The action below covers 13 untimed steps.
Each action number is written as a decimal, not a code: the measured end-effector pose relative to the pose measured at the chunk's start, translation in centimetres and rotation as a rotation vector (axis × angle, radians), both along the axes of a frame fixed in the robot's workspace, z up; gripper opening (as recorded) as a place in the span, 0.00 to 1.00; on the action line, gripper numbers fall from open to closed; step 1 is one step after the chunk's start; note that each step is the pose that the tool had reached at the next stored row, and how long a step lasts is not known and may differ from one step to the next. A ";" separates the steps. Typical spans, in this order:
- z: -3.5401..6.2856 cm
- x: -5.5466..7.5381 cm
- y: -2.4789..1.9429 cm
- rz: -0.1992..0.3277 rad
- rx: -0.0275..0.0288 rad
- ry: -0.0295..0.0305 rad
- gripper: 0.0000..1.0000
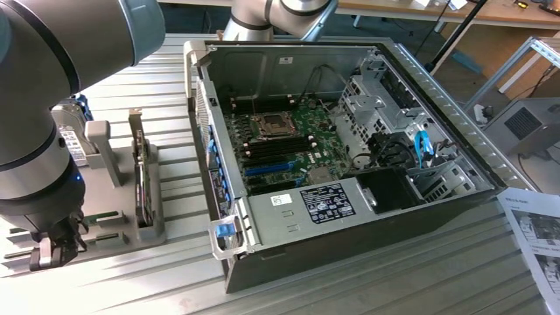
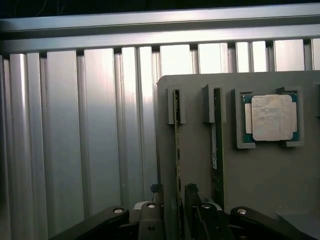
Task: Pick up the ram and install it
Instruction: 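Pick up the ram and move it above insertion slot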
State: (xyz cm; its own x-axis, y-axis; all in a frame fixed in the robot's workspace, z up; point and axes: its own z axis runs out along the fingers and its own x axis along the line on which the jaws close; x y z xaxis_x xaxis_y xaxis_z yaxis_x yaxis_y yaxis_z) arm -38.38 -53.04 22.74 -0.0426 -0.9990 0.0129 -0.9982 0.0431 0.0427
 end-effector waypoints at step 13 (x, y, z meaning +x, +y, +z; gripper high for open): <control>-0.49 0.0 0.10 0.000 0.0007 0.0000 0.31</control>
